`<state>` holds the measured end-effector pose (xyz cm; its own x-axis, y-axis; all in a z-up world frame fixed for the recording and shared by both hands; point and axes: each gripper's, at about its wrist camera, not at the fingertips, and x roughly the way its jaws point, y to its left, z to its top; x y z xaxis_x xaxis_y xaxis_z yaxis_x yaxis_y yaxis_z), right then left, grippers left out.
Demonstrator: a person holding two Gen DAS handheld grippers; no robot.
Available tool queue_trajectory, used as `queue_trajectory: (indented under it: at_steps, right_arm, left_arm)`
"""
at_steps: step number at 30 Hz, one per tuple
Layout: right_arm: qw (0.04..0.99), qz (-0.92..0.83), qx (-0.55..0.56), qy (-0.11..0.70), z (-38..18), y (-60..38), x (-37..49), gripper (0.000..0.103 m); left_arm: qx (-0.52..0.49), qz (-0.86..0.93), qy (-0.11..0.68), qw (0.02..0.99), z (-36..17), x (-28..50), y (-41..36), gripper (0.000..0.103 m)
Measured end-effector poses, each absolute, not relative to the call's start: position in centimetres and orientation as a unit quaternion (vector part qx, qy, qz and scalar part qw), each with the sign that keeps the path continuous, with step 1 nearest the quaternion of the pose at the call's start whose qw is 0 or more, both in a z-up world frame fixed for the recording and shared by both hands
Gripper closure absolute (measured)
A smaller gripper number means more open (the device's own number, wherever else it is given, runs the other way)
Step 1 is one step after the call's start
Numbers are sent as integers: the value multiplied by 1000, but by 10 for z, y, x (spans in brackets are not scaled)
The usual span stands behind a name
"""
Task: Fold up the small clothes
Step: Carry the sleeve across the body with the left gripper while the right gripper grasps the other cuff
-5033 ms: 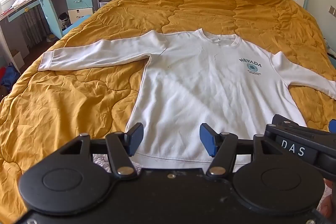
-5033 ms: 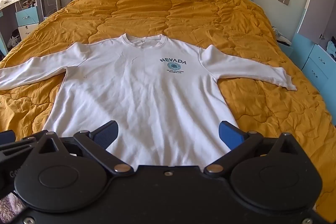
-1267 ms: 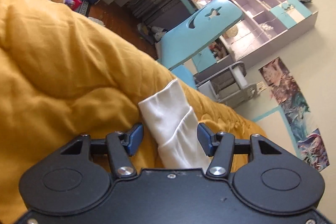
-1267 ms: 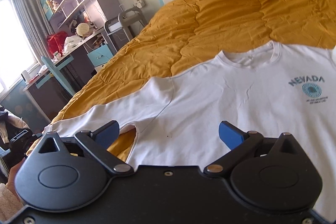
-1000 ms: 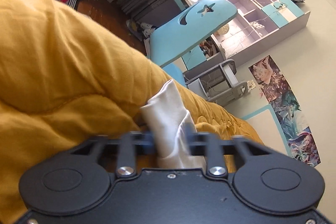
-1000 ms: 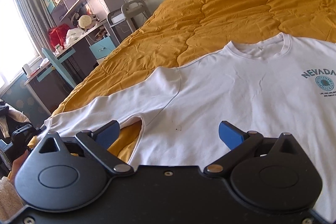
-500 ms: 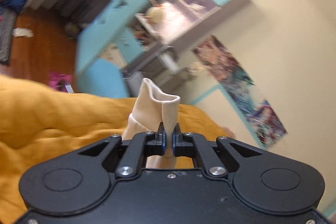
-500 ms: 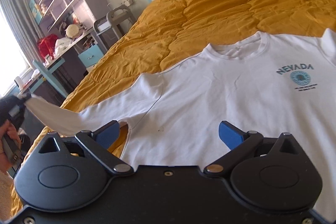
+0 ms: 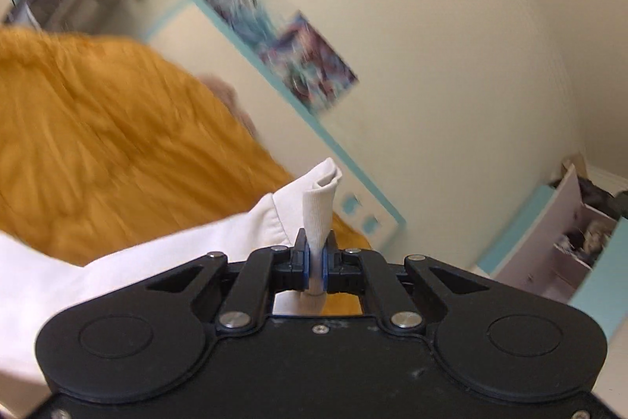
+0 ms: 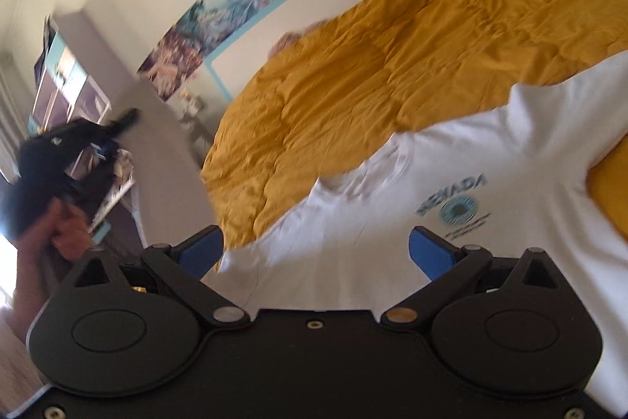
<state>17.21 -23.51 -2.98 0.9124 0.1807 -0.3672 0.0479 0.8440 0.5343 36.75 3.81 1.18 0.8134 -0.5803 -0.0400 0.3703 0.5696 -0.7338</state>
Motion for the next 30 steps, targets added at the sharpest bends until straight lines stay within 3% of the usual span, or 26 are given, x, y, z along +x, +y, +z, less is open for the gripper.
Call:
queue_trajectory:
  at_steps: [3,6,8,13,17,25,30]
  right_arm:
    - [933,19,306,188,-25,-263,171,0]
    - [926,3,332,179,-26,-288,171,0]
    - [924,-15,338,177,-29,-300,173,0]
    - [905,-55,379,188,-48,-336,183,0]
    - [875,-71,431,210,-75,-354,193,3]
    - [808,-53,504,299,-141,-340,251,25]
    - [815,-85,494,290,-161,-329,281,28]
  left_arm:
    - [-377,-299,191,856,-28,378,-29,99]
    - [-363,-323,267,832,-69,389,-85,81]
    - [-384,-311,291,819,-86,386,-93,81]
    - [-413,-243,237,845,-90,354,-21,71]
    - [-448,-129,216,858,-110,313,61,71]
    - [-575,-49,250,777,-171,278,134,71]
    - [-598,-32,254,760,-188,275,147,70]
